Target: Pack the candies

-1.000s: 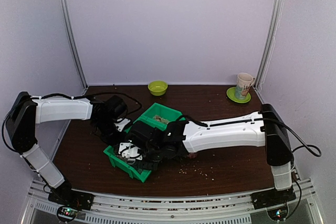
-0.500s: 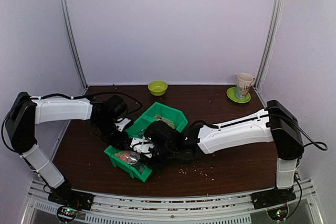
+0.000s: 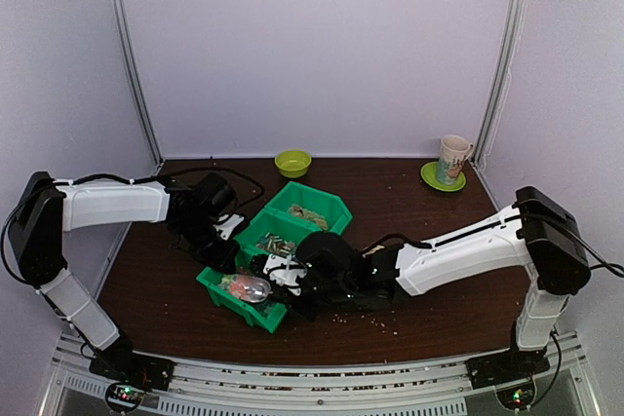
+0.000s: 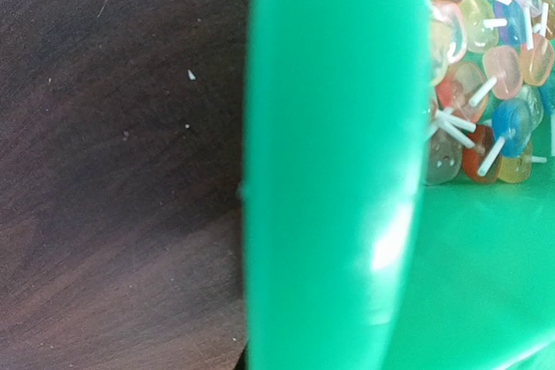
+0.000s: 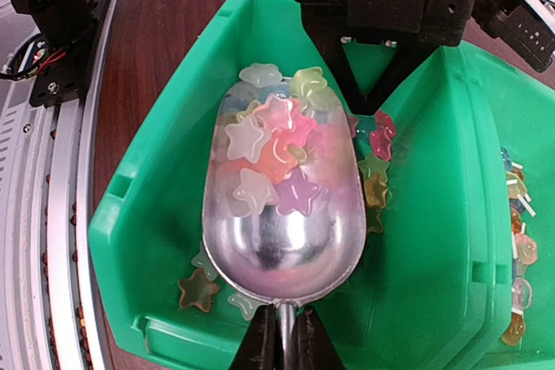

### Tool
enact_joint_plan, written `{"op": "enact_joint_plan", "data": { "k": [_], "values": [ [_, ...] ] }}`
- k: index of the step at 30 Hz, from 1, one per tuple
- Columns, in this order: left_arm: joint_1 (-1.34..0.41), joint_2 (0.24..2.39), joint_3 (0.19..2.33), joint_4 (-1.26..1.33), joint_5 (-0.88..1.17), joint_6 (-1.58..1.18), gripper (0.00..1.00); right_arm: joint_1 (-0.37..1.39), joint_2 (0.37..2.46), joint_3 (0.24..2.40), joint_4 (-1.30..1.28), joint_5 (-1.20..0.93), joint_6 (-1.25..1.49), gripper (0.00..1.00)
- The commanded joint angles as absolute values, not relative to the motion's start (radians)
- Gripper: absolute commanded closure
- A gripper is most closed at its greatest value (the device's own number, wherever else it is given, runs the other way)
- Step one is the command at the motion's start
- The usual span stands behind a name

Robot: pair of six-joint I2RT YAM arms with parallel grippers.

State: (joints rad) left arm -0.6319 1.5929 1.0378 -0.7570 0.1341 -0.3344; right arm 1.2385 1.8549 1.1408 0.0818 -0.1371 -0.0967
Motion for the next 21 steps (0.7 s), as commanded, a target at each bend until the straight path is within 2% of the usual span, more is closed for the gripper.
{"op": "enact_joint_plan", "data": {
  "k": [1,21],
  "values": [
    [-0.62,1.527,1.094,-0.598,0.206,-0.35,1.0,1.243,1.815,1.111,0.127,-0.109,-0.084,1.0],
    [-0.619,1.533,1.096,-0.599,0.207,-0.35,1.0,1.232,1.684,0.937,0.285,-0.032,-0.085,1.0]
  ]
}}
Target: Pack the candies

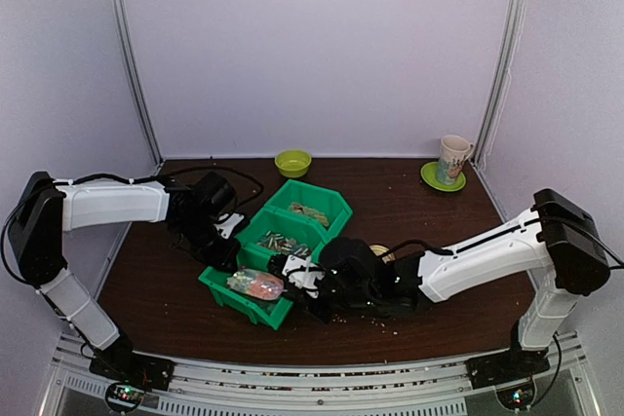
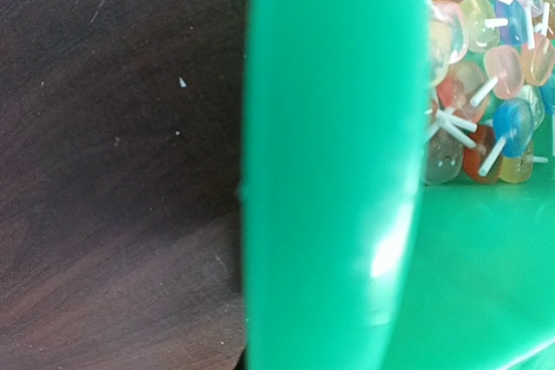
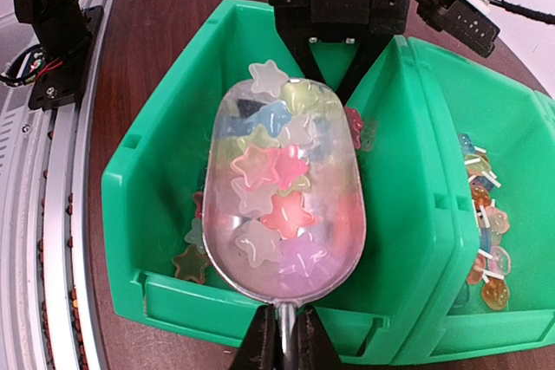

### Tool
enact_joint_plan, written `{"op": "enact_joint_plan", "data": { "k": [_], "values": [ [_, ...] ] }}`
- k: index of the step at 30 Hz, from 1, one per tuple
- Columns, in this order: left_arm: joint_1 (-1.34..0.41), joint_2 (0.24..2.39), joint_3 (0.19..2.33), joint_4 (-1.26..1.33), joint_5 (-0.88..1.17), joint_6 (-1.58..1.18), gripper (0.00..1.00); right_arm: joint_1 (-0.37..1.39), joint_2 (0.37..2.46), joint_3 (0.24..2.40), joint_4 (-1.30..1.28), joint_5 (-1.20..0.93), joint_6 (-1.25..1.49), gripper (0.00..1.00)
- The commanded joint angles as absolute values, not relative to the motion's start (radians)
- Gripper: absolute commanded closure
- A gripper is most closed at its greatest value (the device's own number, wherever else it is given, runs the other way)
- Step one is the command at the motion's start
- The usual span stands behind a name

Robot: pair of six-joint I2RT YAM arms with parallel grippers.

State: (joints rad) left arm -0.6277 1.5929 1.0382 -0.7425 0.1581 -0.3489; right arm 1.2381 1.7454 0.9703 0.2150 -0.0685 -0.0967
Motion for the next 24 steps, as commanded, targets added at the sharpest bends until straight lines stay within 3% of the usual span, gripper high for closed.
{"op": "enact_joint_plan", "data": {
  "k": [1,24],
  "values": [
    [-0.62,1.533,1.095,-0.6,0.207,-0.35,1.0,1.231,1.677,0.926,0.296,-0.028,-0.085,1.0],
    [-0.617,1.529,1.095,-0.601,0.203,-0.35,1.0,1.223,1.527,0.701,0.59,0.054,-0.16,1.0]
  ]
}}
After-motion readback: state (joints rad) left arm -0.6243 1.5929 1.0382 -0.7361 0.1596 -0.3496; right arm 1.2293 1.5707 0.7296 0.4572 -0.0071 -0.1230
